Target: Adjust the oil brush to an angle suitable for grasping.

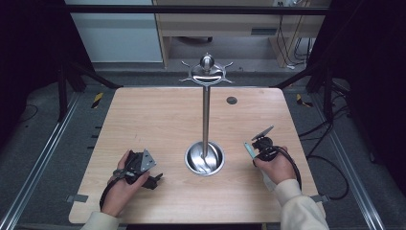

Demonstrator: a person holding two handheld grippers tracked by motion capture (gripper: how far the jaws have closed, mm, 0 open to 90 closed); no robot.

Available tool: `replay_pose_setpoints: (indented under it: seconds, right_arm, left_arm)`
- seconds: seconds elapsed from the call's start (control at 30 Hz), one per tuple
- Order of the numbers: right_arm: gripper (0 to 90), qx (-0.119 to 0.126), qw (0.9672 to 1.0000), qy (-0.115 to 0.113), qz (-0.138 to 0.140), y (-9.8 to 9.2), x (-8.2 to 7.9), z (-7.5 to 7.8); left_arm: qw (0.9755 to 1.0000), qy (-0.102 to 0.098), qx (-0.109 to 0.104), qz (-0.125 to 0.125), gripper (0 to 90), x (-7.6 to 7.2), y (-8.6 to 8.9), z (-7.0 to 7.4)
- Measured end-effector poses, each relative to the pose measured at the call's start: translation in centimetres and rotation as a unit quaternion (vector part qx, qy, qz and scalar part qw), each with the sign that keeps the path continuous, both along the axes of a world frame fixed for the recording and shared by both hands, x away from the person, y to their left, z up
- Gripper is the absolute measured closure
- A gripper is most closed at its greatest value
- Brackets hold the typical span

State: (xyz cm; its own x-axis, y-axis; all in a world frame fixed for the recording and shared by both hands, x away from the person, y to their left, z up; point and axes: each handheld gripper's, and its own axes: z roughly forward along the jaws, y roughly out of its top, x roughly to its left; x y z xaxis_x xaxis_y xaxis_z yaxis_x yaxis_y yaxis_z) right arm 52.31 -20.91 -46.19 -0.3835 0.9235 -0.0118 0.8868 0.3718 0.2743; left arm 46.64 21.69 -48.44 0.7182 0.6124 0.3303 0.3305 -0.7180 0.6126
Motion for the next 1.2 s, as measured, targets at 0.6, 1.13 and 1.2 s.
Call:
replay_pose_setpoints:
  seconds: [0.6,1.13,1.2]
  right_arm:
    - [76.2,0.004,0.9997,0.021,-0.006,-0.54,0.07,-0.03]
    - [79.4,0.005,0.9992,0.039,-0.012,-0.56,0.28,-0.24]
    - [79.6,0.005,0.9991,0.039,-0.012,-0.58,0.29,-0.25]
  left_arm:
    - [1.0,0.0,0.001,-0.002,3.3,0.02,-0.05,-0.02]
    - [1.0,0.002,0.002,-0.002,3.3,0.02,-0.06,-0.02]
    - [1.0,0.002,0.003,-0.003,3.3,0.03,-0.06,-0.01]
